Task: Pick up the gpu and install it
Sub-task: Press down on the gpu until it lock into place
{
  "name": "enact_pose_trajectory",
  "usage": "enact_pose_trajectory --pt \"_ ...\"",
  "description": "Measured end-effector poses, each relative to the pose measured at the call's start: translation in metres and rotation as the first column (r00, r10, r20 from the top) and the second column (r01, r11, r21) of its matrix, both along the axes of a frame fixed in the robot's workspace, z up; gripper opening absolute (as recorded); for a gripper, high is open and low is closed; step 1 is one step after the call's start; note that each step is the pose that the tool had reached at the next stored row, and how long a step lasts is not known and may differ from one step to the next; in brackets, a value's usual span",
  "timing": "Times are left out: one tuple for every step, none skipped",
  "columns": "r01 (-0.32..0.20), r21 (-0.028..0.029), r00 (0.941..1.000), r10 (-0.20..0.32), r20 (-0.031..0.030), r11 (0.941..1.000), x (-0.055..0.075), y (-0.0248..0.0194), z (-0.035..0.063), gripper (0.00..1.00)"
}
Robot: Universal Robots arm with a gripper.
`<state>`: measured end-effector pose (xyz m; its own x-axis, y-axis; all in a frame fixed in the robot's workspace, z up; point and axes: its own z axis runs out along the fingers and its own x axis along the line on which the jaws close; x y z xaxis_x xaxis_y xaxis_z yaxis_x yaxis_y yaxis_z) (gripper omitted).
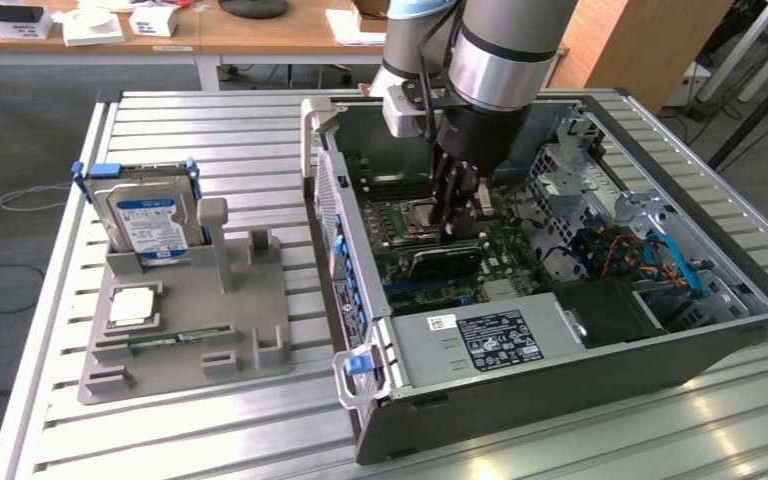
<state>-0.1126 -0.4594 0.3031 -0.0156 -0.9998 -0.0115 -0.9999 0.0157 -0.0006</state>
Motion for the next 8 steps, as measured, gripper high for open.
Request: enact_pose_trajectory --pt "0.0 0.0 1.0 0.0 0.0 1.0 0.0 0.0 0.0 0.33" --pt "0.0 0.0 1.0 0.0 0.0 1.0 0.0 0.0 0.0 0.27" --pt "0.0 0.0 1.0 0.0 0.0 1.0 0.0 0.0 0.0 0.27" --pt "0.0 0.0 1.0 0.0 -0.0001 1.0 0.0 0.0 0.0 0.21" --pt "0.0 0.0 1.0 0.0 0.0 1.0 0.0 0.0 0.0 0.15" --pt "0.0 0.0 1.0 0.0 0.0 1.0 0.0 0.0 0.0 0.15" --pt "0.0 0.0 1.0 0.0 0.0 1.0 0.0 0.0 0.0 0.11" --pt "0.0 0.0 1.0 0.0 0.0 1.0 0.0 0.0 0.0 0.11"
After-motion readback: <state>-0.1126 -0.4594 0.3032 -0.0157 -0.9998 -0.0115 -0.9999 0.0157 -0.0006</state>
